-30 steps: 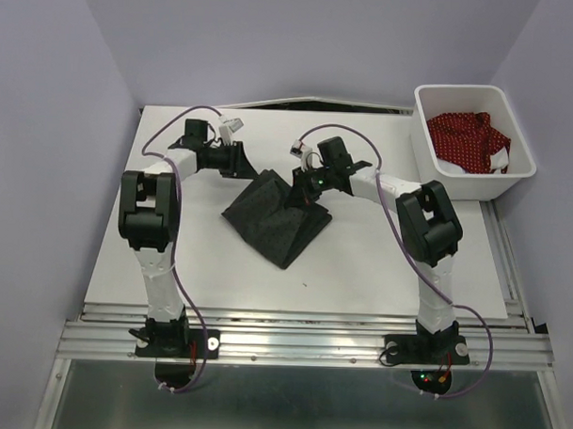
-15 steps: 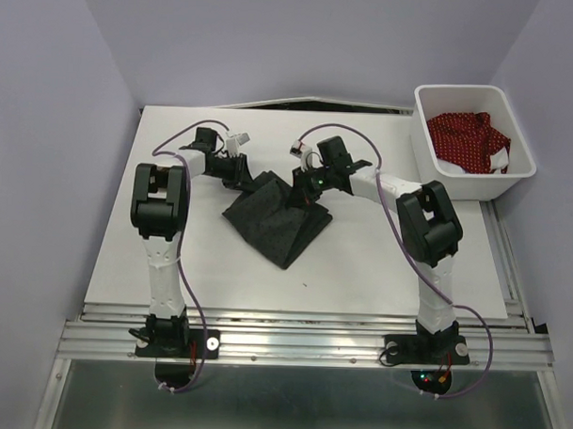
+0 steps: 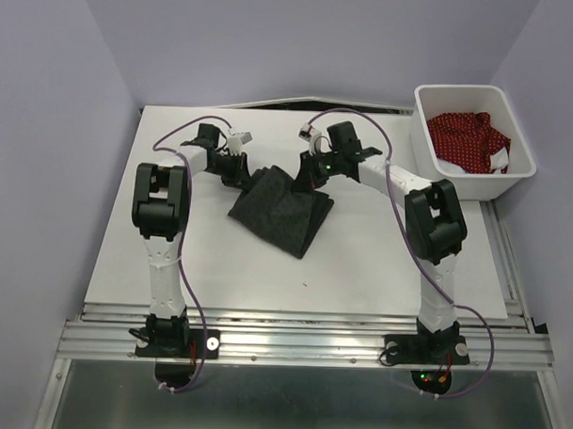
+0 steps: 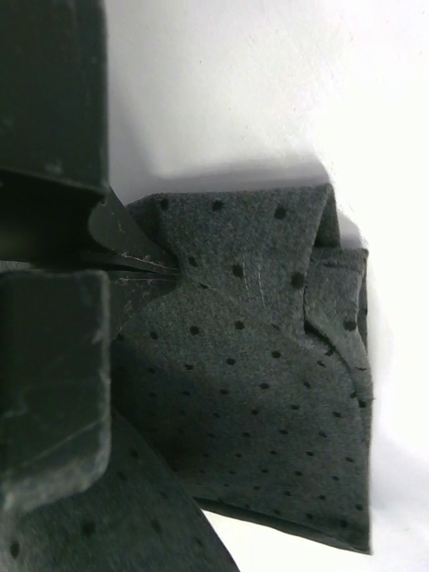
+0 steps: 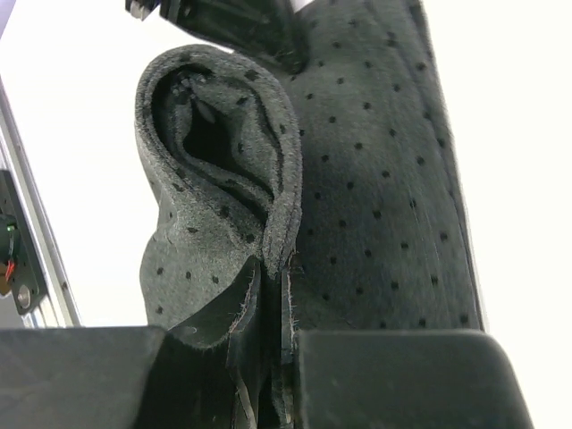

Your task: Fold and stack the skirts

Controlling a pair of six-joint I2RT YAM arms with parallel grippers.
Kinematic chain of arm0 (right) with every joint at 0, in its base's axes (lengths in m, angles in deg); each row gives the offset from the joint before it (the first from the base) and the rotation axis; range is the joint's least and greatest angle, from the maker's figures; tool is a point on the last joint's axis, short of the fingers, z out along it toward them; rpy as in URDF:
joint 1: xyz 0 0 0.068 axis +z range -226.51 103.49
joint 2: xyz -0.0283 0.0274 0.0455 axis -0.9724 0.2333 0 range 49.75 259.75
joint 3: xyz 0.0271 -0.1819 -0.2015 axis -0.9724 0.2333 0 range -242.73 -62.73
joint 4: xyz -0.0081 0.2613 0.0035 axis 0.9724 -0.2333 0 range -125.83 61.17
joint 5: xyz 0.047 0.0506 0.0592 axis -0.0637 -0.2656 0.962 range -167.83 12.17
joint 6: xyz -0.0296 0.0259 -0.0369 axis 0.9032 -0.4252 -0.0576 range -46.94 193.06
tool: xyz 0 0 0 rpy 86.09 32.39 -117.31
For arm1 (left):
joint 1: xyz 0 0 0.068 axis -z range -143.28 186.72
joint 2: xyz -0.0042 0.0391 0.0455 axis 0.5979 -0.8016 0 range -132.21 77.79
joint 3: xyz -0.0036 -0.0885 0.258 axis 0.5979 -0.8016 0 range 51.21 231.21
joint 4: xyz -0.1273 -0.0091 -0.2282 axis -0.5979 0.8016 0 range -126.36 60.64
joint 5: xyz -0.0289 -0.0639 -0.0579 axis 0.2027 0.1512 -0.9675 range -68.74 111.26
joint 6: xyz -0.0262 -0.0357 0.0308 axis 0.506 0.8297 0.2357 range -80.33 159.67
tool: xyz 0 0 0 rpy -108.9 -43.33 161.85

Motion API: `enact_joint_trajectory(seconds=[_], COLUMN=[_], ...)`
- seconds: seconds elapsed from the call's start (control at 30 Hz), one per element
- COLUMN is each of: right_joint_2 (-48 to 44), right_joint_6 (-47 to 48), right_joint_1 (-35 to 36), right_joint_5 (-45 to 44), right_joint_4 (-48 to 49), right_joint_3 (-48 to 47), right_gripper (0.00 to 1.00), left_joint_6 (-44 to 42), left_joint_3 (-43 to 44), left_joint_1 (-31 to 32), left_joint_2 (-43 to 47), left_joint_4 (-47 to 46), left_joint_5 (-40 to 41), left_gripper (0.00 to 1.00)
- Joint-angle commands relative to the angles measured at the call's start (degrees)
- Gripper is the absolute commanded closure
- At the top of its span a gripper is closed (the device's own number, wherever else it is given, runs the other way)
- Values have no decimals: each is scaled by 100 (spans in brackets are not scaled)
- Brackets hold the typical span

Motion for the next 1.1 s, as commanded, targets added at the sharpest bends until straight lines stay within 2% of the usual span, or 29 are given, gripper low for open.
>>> enact_joint_trajectory(seconds=[0.0,0.13,0.37,0.43,0.57,0.73,0.8,0.9,1.03,1.07], right_joint_2=[47,354,1093,1252,1594,1603,1551,1419,911,830], right_joint_6=[156,339,525,516,464,464,402,244,-422,-502], right_joint_1=[-279,-384,-385,-437,-437,-437,-437,-437,-437,-437], right_joint_5=[-60,-69,-323,-394,-394,-394,-394,-377,-281,-254], right_joint_4=[-21,-91,-91,-83,-91,-91,-100,-91,119,128], right_joint_3=[-437,-665,-1219,-1333,-1553,-1474,-1457,-1518,-1746,-1808], right_gripper=[99,96,95,95,93,89,78,41,21,19], left_joint_6=[-300,-326,-300,-247,269,631,745,772,440,369], left_joint_3=[139,139,148,131,52,-72,-63,-220,-721,-853], left_joint_1=[-7,19,46,37,-129,-428,-482,-771,-833,-825], left_joint_2=[-62,-62,-62,-44,184,1009,1316,1781,2502,2644], left_joint_4=[307,307,316,281,-8,-615,-835,-1107,-1275,-1267], left_joint_5=[530,565,601,592,565,829,926,952,734,698], left_gripper=[94,94,93,87,57,41,36,31,31,32])
